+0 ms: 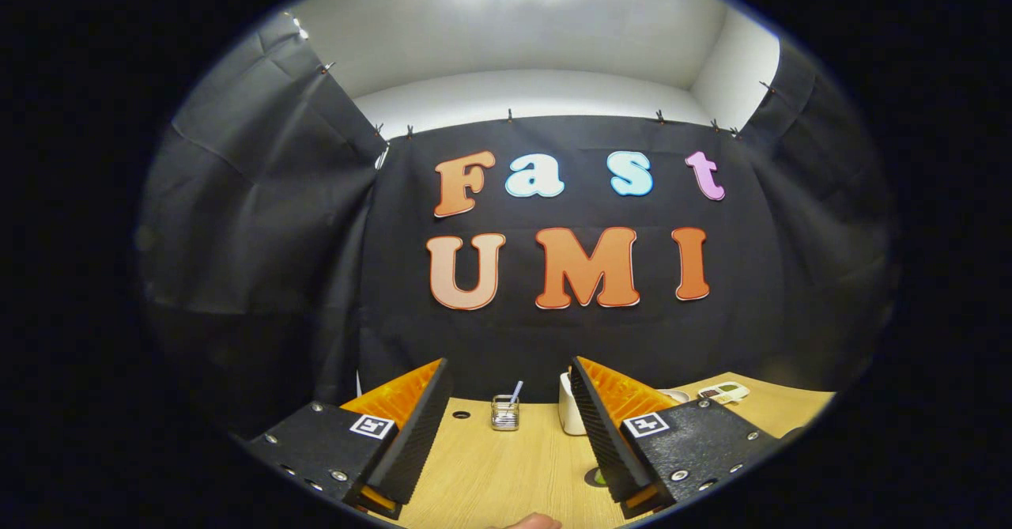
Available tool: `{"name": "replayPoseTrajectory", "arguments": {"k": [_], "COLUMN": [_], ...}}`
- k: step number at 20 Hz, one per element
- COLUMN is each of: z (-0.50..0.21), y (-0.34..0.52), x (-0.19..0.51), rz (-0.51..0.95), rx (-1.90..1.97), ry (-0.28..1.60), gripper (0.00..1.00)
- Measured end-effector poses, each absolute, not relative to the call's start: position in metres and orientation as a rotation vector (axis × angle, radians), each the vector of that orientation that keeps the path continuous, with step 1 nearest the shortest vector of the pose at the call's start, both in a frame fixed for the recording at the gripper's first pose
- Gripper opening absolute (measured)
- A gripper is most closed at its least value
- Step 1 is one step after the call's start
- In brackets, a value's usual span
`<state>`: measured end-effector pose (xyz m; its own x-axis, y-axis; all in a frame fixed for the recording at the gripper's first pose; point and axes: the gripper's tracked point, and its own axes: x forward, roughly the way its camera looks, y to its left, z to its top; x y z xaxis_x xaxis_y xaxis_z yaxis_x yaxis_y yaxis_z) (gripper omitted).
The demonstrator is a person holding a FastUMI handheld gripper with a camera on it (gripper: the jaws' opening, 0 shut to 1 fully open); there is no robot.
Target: Take the bottle from table, then pour the juice into the cup, finally place the bottle on the coaster
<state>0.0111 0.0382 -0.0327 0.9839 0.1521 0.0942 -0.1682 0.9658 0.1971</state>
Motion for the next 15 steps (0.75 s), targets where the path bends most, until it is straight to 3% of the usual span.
{"name": "replayPoseTrajectory", "arguments": {"k": [15], "z": [-0.047], "y": [0.029], "x": [0.009], "rz": [0.131], "rx": [0.201], "ry": [-0.036], "gripper": [0.90]}}
